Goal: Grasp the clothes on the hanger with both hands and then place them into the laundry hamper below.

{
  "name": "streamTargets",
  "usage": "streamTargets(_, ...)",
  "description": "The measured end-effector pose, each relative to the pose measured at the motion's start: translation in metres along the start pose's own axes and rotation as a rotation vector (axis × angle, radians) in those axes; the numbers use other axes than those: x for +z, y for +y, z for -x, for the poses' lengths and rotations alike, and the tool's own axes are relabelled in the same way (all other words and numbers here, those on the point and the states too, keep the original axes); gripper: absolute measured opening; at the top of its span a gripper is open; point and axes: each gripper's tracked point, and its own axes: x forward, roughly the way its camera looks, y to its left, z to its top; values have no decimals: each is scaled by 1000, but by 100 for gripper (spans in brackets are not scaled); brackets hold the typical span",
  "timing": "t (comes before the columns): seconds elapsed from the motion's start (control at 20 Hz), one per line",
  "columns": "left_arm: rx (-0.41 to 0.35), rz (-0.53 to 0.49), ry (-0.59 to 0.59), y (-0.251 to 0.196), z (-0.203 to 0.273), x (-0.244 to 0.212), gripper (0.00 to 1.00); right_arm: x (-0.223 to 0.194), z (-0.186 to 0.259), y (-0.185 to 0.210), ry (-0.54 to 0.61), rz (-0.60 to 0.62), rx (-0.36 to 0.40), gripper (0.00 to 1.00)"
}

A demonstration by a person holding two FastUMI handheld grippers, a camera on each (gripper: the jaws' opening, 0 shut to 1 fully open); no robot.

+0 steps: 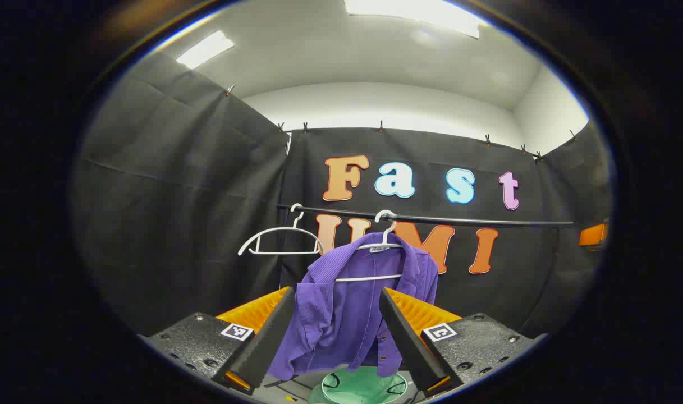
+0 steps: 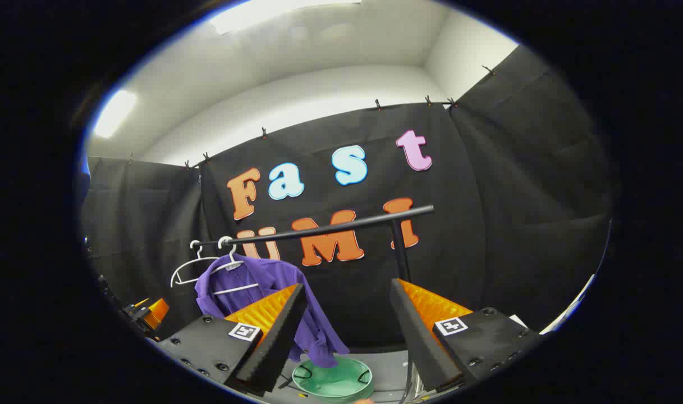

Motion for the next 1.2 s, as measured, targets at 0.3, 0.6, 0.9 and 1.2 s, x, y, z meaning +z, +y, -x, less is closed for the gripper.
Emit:
streamTargets(0.3, 74, 3, 21, 44, -7, -5, 91, -19, -26, 23, 15, 56, -8, 89)
streamTargets(0.6, 113, -10, 15, 63, -6, -3, 95, -36, -42, 49, 32, 68, 35, 98)
streamTargets(0.9, 77, -5, 53, 64, -22, -18, 95, -45, -59, 64, 35, 82, 28, 89)
streamTargets(1.2, -6, 13, 113, 71, -62, -47, 95, -69, -88, 109, 47, 101, 17, 98)
